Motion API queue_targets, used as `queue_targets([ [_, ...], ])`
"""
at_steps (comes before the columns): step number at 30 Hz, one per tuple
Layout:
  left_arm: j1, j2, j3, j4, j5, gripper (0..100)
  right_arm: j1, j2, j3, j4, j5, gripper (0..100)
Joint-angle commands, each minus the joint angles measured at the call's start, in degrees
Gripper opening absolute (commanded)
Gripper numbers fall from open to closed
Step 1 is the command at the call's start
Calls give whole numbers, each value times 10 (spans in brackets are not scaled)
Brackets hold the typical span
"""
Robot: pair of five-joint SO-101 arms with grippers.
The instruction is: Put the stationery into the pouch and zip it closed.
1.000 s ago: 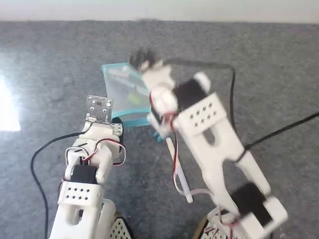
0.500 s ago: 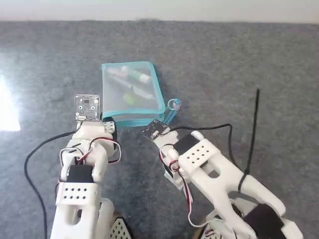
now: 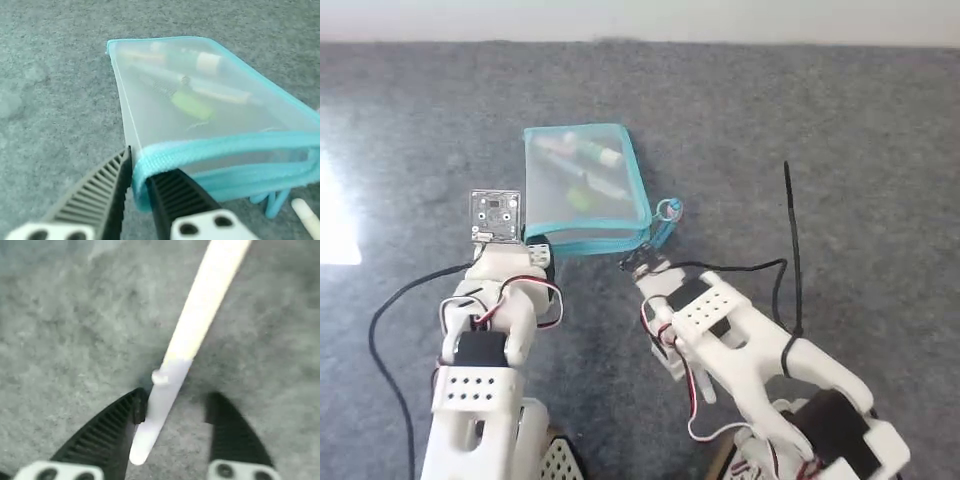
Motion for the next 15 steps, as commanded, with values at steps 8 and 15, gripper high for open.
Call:
queue_targets([
  [8, -1, -5, -34, -11, 11, 11, 248, -3, -98, -12, 115, 6],
  [15, -1, -5, -33, -9, 11, 11, 302, 36, -193, -29, 127, 6],
])
